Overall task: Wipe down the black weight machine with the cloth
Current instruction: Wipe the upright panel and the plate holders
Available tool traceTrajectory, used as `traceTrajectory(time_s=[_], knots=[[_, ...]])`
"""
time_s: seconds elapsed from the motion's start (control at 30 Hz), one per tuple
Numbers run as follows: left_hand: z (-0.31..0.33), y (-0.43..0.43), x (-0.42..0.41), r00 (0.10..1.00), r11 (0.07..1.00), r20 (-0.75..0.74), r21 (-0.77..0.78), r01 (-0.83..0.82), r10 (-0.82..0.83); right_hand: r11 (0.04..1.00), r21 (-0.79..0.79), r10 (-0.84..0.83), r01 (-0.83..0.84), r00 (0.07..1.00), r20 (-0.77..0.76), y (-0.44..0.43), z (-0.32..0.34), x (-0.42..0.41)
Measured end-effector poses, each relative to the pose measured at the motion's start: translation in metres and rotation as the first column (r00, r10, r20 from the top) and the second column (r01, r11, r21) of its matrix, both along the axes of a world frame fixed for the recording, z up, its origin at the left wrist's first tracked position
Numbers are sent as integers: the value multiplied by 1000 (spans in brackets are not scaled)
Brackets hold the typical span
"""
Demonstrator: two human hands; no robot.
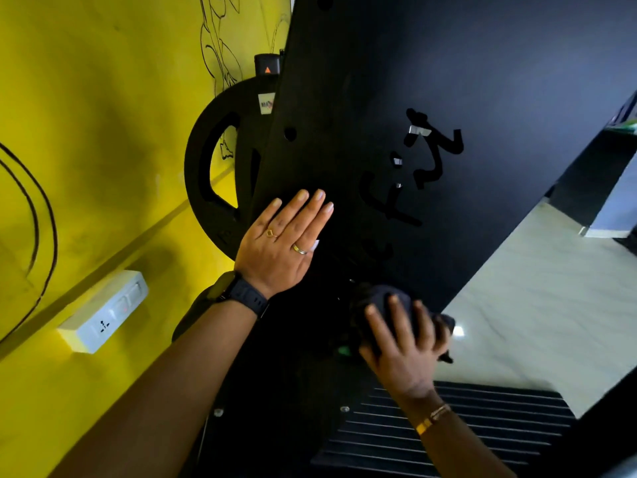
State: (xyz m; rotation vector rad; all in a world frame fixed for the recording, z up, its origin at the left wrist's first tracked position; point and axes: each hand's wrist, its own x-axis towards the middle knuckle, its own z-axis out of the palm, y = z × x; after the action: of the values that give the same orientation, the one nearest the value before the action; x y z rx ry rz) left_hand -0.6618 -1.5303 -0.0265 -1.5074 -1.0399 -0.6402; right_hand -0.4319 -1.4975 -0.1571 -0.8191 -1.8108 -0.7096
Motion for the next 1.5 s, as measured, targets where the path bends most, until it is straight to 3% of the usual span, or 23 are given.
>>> traceTrajectory(time_s=[0.13, 0.2, 0.27, 0.43, 0.5, 0.63, 0.73, 0.83, 0.9, 1.03, 1.1, 1.27, 1.4, 1.5], knots=[[1, 0, 1, 1000, 1000, 16, 12, 12, -13, 999, -51, 2, -18, 956, -294, 3, 67, -12], [0, 0, 1, 1000, 1000, 9, 17, 22, -22, 999, -40, -19, 6, 941, -337, 0, 77, -25], [-1, 1, 0, 999, 999, 5, 23, 32, -32, 999, 25, -30, 38, 966, -258, -1, 65, -36], [-3, 0, -1, 999, 998, 11, 39, 41, -42, 992, 126, 2, -18, 992, 129, -3, 3, -25], [-4, 0, -1, 999, 999, 12, 33, 42, -43, 992, 121, -5, -16, 986, 169, 0, -8, -11], [-5, 2, -1, 999, 998, 18, 41, 37, -38, 999, 34, -24, 28, 994, -103, 9, 34, 4], [-5, 1, 1, 999, 998, 26, 51, 46, -47, 999, -33, -45, 35, 932, -360, 11, 99, -1], [-6, 0, 1, 998, 997, 37, 55, 45, -47, 994, -102, -82, 38, 878, -472, 5, 139, -25], [-7, -1, -1, 998, 998, 45, 44, 39, -41, 994, -90, -86, 54, 913, -398, -5, 136, -44], [-8, -2, -2, 997, 998, 50, 36, 53, -55, 1000, 9, -9, 10, 998, -57, -15, 106, -50], [-9, -1, -1, 996, 997, 53, 55, 62, -65, 1000, 24, -10, 11, 1000, -28, -11, 111, -37], [-10, 1, -1, 995, 996, 73, 69, 60, -65, 996, -19, -90, 88, 953, -290, 6, 135, -6], [-13, 2, 1, 993, 995, 101, 78, 60, -68, 991, -130, -109, 43, 817, -566, 11, 126, -2], [-15, 2, 0, 992, 994, 106, 86, 62, -71, 975, -215, -166, 50, 807, -566, 1, 97, -23]])
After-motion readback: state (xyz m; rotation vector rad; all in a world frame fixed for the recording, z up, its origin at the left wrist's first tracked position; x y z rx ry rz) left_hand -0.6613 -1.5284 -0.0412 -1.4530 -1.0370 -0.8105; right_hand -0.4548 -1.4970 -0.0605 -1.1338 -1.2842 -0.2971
